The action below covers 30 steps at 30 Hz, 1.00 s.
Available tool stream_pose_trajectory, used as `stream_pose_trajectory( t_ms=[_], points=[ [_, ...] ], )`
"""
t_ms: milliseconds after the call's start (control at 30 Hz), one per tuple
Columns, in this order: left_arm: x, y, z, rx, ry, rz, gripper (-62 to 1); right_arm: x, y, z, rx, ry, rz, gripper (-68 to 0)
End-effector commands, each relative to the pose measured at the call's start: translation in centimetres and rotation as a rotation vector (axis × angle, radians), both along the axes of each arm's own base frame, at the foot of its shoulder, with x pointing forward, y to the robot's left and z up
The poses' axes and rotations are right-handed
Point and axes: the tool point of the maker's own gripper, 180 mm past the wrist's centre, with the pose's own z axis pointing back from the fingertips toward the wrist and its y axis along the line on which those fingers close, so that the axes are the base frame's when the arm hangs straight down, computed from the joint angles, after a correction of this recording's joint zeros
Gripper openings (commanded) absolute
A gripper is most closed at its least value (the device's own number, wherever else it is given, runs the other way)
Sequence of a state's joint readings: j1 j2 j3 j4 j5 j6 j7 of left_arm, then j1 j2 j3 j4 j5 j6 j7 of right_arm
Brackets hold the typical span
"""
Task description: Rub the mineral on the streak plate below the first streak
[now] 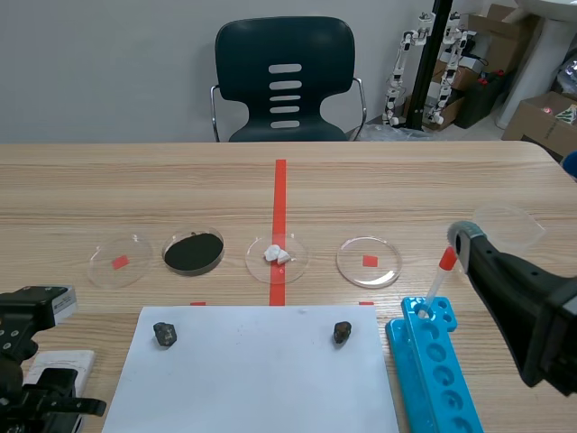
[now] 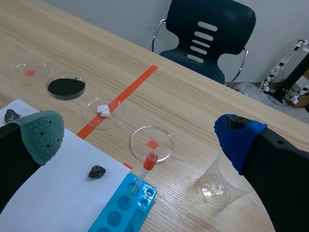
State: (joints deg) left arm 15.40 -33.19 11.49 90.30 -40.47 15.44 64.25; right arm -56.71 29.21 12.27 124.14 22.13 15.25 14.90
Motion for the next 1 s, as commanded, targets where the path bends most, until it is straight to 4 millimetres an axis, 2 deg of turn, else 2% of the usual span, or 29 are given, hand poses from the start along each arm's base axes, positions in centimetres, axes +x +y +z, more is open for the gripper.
stream_pose_trajectory(
  t_ms=[0,200,400,767,967],
  points=[
    [0.1,0.0,0.0,-0.011,-0.003,0.009,-49.6,0.3,0.3,1.2,0.013,-0.040,0.006,0.4],
    [-0.3,0.9,-0.9,0.002,0.015,0.029,-49.6,0.3,0.3,1.2,0.013,-0.040,0.006,0.4],
    [0.0,1.9,-0.7,0.044,0.026,0.014,-49.6,0.3,0.3,1.2,0.013,-0.041,0.006,0.4],
    [-0.6,6.8,-0.1,0.291,0.080,0.007,-49.6,0.3,0.3,1.2,0.013,-0.040,0.006,0.4],
    [-0.8,7.0,-0.1,0.305,0.087,0.007,-49.6,0.3,0.3,1.2,0.013,-0.040,0.006,0.4]
  ],
)
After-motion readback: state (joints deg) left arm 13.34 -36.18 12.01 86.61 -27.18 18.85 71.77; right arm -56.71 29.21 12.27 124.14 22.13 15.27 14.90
